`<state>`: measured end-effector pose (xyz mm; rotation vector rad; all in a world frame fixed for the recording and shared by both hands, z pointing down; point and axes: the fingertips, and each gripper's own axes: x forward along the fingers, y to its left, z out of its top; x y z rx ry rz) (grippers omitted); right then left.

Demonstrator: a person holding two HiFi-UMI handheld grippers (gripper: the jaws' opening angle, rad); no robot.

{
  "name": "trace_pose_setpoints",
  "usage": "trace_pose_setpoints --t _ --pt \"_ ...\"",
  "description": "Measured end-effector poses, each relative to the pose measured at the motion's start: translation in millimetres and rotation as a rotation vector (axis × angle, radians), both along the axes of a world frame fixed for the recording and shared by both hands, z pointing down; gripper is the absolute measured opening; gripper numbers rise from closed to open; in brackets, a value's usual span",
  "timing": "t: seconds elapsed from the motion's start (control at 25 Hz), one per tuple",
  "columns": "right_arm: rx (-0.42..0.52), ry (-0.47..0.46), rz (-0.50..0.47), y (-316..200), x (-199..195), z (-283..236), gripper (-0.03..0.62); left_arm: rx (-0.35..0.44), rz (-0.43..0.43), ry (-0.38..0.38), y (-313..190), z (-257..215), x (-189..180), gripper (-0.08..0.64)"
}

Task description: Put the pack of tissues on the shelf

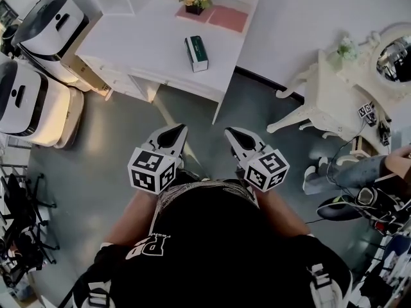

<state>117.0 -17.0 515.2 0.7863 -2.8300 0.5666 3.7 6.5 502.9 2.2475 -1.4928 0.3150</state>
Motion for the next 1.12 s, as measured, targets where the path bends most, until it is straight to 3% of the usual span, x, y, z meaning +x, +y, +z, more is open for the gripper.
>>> trace_pose_setpoints --t 0.6,1.12 --pt "-0.017 0.09 0.027 -95.6 -70.9 2.3 0.009 -0.033 0.033 0.019 -105.9 3.8 -76.5 0.014" --pt "-0.047 0.174 0.157 -182.7 -136.4 22.6 0.009 -0.051 0.144 -0.003 -198.9 8.3 -155.9 0.014"
